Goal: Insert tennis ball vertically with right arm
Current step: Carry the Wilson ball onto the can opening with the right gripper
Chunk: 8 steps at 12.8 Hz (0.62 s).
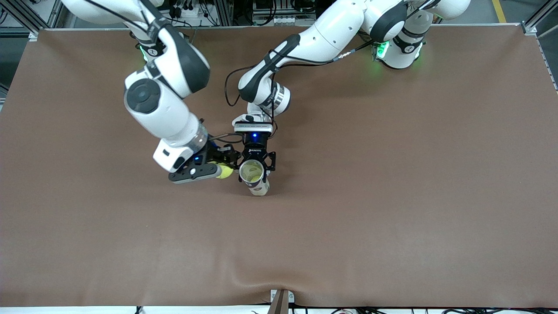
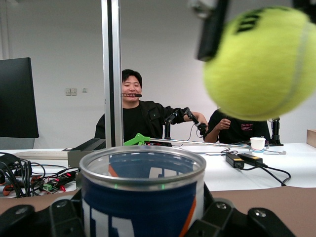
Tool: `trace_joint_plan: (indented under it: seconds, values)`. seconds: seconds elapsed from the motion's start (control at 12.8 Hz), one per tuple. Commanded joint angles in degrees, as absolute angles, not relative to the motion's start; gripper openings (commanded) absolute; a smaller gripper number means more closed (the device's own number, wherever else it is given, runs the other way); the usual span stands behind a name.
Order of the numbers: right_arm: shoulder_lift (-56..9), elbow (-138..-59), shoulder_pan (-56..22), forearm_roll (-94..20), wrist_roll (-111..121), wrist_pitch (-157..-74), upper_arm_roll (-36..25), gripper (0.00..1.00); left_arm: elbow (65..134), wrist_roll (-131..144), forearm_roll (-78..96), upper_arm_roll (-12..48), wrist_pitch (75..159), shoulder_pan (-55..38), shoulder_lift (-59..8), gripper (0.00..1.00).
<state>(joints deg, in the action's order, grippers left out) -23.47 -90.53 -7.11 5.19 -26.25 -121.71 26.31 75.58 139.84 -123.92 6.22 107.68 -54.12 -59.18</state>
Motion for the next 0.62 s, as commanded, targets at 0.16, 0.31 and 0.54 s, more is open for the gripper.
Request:
trace_joint_plan:
  seconds: [0.16,0.31,0.54]
  values:
    - [-28.2,-87.4,-10.7,8.9,-31.0,-126.5,25.8,0.01,74.6,141.9,-125.2,6.4,107.6,-54.1,-59.3,0.81]
    - [-29.3,-86.6,-11.6,9.2,-31.3,-127.9,25.7,0.01,74.6,141.9,-125.4,6.4,107.7,-54.1,-59.3,0.81]
    - [-30.5,-86.0,-12.0,9.8,-32.7,-128.0,25.7,0.15,74.6,141.9,-125.2,6.4,107.7,-54.1,-59.3,0.81]
